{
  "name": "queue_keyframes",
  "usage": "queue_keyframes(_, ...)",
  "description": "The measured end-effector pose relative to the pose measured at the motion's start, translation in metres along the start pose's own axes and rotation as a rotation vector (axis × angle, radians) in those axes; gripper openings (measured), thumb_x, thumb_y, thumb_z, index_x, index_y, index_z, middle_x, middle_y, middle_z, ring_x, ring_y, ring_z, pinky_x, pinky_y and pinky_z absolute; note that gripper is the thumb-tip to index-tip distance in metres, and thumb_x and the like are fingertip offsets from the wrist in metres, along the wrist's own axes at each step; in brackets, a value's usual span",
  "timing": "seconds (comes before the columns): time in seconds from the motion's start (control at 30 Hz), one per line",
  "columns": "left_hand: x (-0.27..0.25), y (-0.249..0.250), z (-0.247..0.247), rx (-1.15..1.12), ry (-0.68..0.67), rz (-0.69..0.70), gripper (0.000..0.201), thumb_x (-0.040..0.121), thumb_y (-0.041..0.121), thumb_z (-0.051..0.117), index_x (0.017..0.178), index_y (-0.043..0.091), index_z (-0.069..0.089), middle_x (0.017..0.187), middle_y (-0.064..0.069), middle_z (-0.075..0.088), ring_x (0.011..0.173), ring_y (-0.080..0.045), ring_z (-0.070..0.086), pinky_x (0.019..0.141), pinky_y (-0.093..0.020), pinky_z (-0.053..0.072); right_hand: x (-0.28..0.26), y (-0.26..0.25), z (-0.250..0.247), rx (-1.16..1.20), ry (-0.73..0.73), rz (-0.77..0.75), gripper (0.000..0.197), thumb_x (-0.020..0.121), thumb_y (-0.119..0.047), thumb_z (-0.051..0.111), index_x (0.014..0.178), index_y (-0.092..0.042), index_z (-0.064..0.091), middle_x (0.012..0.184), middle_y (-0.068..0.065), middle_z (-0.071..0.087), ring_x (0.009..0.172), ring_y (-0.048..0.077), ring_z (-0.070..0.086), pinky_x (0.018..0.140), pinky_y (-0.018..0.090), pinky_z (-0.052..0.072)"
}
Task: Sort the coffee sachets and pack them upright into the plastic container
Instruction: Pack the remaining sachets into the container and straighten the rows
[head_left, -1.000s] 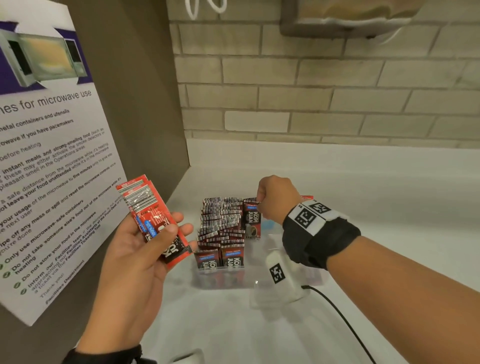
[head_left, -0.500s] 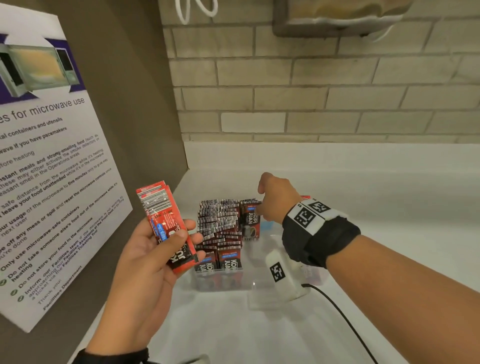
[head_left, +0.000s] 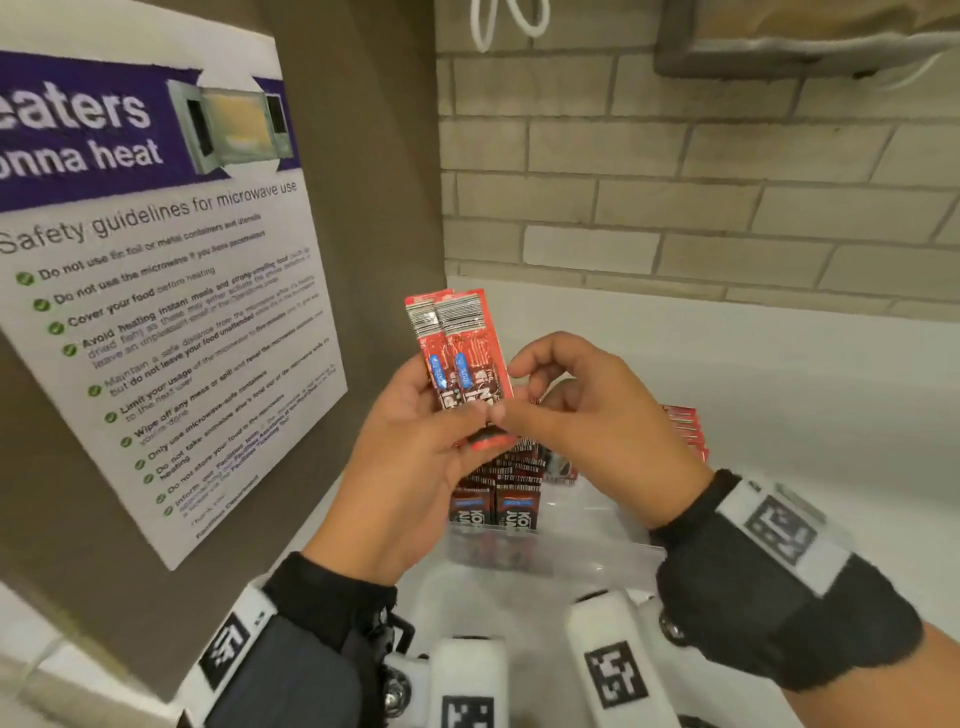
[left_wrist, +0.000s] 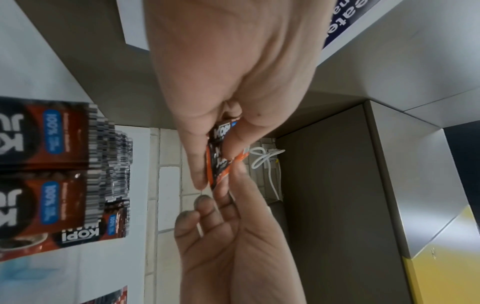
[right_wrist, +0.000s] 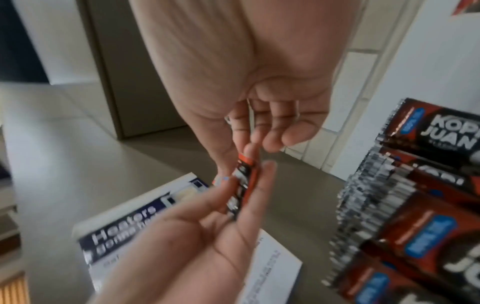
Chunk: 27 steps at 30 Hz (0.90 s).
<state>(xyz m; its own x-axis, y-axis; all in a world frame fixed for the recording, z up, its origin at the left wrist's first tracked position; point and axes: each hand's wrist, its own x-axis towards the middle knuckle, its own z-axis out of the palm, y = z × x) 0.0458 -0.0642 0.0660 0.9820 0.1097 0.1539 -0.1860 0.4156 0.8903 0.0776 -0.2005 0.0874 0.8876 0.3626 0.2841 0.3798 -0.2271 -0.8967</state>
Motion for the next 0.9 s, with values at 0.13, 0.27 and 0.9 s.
queue_keyframes(0.13,-0.001,-0.005,0.006,0.006,0.014,0.038,0.030,0.092,-0.004,0.048,0.118,0.007,0.057,0.103,-0.011,0.071,0.092,-0.025,0.070,0.070,-0.028,0.058,-0.003,0.006,0.003,-0.062,0.034,-0.036,0.024,0.075,-0.007,0.073,0.084,-0.022,0.057,0.085,-0.002,0.053,0.063,0.005,0.046,0.063,0.019,0.044)
queue_keyframes(0.27,0.004,-0.007,0.012,0.040,-0.003,0.063,0.034,0.092,-0.003,0.049,0.123,0.009,0.055,0.108,-0.013,0.070,0.099,-0.026,0.068,0.076,-0.031,0.058,-0.004,0.010,0.004,0.114,0.101,-0.017,0.035,0.077,-0.004,0.071,0.097,-0.024,0.051,0.087,-0.001,0.055,0.067,0.012,0.050,0.066,0.029,0.049)
queue_keyframes(0.9,0.020,-0.010,0.026,-0.156,0.134,0.084,0.023,0.094,0.003,0.049,0.117,0.002,0.055,0.107,-0.014,0.068,0.093,-0.028,0.068,0.062,-0.027,0.057,-0.010,0.032,-0.025,-0.290,0.160,-0.332,0.038,0.079,-0.029,0.066,0.114,-0.031,0.051,0.100,-0.012,0.042,0.081,-0.001,0.047,0.074,0.011,0.042)
